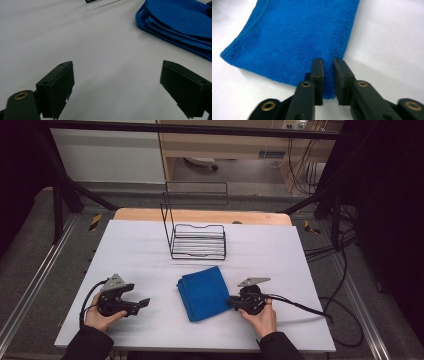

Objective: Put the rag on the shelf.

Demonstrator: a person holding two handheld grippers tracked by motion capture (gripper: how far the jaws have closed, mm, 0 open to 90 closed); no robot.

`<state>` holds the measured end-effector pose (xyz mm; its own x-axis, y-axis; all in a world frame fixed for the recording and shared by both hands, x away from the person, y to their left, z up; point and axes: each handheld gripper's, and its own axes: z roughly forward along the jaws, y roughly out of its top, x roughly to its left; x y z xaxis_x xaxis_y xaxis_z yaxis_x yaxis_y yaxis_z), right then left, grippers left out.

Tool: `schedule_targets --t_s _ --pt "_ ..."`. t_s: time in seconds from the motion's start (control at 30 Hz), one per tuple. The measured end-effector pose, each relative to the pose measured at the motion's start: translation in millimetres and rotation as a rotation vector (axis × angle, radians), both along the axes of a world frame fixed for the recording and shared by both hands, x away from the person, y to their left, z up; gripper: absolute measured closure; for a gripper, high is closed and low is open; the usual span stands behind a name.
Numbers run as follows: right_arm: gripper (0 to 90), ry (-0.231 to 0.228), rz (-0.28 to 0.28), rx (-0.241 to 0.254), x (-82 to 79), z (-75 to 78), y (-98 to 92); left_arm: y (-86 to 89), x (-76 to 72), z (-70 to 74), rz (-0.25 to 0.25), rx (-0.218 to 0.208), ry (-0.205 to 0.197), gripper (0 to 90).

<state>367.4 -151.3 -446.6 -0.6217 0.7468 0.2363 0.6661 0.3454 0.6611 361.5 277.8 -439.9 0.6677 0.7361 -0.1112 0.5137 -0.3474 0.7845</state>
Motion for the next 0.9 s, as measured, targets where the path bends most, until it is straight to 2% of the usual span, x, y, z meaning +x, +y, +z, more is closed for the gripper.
schedule_targets --t_s 0.27,0.4,0.63,0.67,0.7,0.77,0.8,0.83,0.87,0.9 --pt "83.3 0.057 -0.058 0.030 -12.0 8.2 -2.3 0.2 0.1 0.0 0.000 -0.004 -0.001 12.0" --pt "83.6 0.083 -0.095 0.044 -24.5 13.2 -4.7 -0.2 0.4 -0.4 -0.002 -0.001 0.002 11.9" --pt "80.6 0.086 -0.116 0.027 -31.6 10.7 -6.5 -0.5 0.3 -0.2 -0.002 -0.003 0.001 11.9" --pt "72.4 0.067 -0.126 0.015 -29.3 8.0 -8.9 -0.5 0.2 -0.2 -0.002 -0.003 0.001 11.9" --pt "72.4 0.067 -0.126 0.015 -29.3 8.0 -8.9 -0.5 0.1 -0.1 -0.003 -0.004 0.001 11.9" --pt "63.7 0.029 -0.121 -0.005 -27.0 5.8 -12.2 -0.5 0.1 0.0 -0.002 -0.006 0.000 11.8" --pt "55.4 -0.008 -0.111 0.026 -25.4 5.9 -16.0 -0.4 0.2 0.0 -0.001 -0.007 0.000 11.8" --pt "55.4 -0.008 -0.111 0.026 -25.4 5.9 -16.0 -0.5 0.4 -0.1 -0.001 -0.009 0.002 11.8" --pt "50.8 -0.031 -0.103 0.039 -24.5 6.8 -18.2 -0.9 0.4 0.0 -0.003 -0.009 0.003 11.8" --pt "40.4 -0.102 -0.085 0.062 -21.8 9.3 -22.1 -1.4 0.4 0.1 -0.004 -0.007 0.003 11.8"
